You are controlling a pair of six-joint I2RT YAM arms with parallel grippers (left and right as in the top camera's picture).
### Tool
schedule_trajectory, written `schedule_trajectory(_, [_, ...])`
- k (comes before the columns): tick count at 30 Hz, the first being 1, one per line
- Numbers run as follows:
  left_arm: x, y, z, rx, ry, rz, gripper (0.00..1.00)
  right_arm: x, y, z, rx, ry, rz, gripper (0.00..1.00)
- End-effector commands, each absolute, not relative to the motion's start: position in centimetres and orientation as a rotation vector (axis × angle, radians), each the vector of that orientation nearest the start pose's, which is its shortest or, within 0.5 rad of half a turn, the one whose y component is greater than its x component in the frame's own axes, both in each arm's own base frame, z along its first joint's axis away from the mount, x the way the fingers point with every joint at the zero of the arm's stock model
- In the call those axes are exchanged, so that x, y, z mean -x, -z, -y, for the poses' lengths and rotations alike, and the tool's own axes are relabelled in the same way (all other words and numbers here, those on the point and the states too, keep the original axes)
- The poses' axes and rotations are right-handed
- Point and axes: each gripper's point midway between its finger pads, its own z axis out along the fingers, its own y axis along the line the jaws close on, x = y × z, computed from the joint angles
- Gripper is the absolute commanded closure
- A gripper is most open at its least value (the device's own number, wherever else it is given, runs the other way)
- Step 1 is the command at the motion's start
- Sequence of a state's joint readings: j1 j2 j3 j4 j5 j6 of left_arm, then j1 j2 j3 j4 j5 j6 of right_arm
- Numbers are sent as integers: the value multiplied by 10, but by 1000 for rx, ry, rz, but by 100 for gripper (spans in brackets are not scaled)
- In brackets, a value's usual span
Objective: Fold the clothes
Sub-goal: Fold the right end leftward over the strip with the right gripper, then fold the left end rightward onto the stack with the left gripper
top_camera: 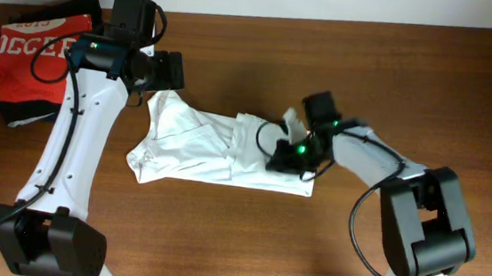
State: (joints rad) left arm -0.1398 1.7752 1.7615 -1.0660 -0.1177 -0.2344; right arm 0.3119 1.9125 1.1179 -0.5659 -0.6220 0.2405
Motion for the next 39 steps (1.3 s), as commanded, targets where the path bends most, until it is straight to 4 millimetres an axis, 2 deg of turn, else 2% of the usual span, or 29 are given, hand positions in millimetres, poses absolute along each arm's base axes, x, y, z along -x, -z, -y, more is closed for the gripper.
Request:
schedule_trajectory(1, [-434,-213,37,166,-46,-2631,1,-303,0,-202,160,-984,-2965,96])
schedule_trajectory(3, [-434,-213,37,166,-46,-2631,1,-307,-8,-207,172,-1034,-2935,96])
schedule_trajectory(4, [-434,-213,37,166,-46,-2631,1,-317,-30,-218,228,-1156,-2851,96])
schedule_trajectory(5, [-434,-213,37,166,-46,-2631,1,-333,-62,-227,297,-1267,-2735,96])
schedule_trajectory(6, [-434,-213,37,166,-46,-2631,1,-352,-92,-228,321,-1292,-2641,96])
schedule_trajectory(7, [-434,-213,37,166,-46,-2631,1,-383,-131,-215,308,-1230,-2542,96])
schedule_trajectory(8, [-434,-213,37,166,-46,-2631,1,-398,-140,-199,257,-1166,-2531,96])
schedule_trajectory(9, [-434,-213,37,166,-46,-2631,1,-408,-138,-181,195,-1099,-2545,96])
schedule_trajectory(11, [-434,-213,37,166,-46,-2631,1,-408,-102,-144,47,-890,-2691,96])
schedule_trajectory(12, [-434,-213,37,166,-46,-2631,1,-404,-83,-135,8,-819,-2757,96])
schedule_trajectory(16, [-434,-213,37,166,-46,-2631,1,-390,-18,-129,-54,-786,-2899,96])
schedule_trajectory(17, [-434,-213,37,166,-46,-2631,1,-391,-10,-129,-65,-787,-2912,96])
schedule_trajectory(18, [-434,-213,37,166,-46,-2631,1,-394,-11,-129,-61,-790,-2899,96])
schedule_trajectory(20, [-434,-213,37,166,-46,-2631,1,-418,-48,-113,-97,-778,-2818,92])
schedule_trajectory(21, [-434,-213,37,166,-46,-2631,1,-435,-86,-84,-175,-754,-2763,85])
schedule_trajectory(22, [-434,-213,37,166,-46,-2631,1,-445,-115,-48,-278,-719,-2730,76])
schedule_trajectory(23, [-434,-213,37,166,-46,-2631,1,-447,-130,-19,-368,-694,-2715,53])
schedule_trajectory(24, [-434,-213,37,166,-46,-2631,1,-442,-135,18,-493,-677,-2705,25])
schedule_trajectory(25, [-434,-213,37,166,-46,-2631,0,-434,-132,35,-562,-667,-2713,2])
schedule_trajectory(26, [-434,-213,37,166,-46,-2631,1,-423,-123,66,-674,-589,-2730,2])
schedule_trajectory(28, [-462,-230,47,170,39,-2500,1,-412,-118,108,-794,-472,-2714,2])
schedule_trajectory(30, [-453,-224,54,117,74,-2546,1,-409,-118,121,-834,-463,-2695,2])
schedule_trajectory(31, [-453,-224,52,42,43,-2549,7,-409,-118,123,-840,-463,-2693,2])
schedule_trajectory(32, [-450,-222,43,14,-33,-2562,37,-409,-118,123,-840,-463,-2692,2])
schedule_trajectory(33, [-440,-210,28,45,-111,-2626,59,-409,-118,123,-840,-463,-2693,2])
schedule_trajectory(34, [-430,-191,22,57,-107,-2711,55,-409,-118,123,-840,-463,-2693,2])
schedule_trajectory(35, [-417,-159,21,52,-61,-2839,46,-409,-118,123,-840,-463,-2693,2])
schedule_trajectory(37, [-403,-107,32,-81,60,-2997,29,-409,-118,123,-840,-463,-2693,2])
schedule_trajectory(39, [-394,-76,31,-158,99,-3102,20,-409,-118,123,-840,-463,-2693,2])
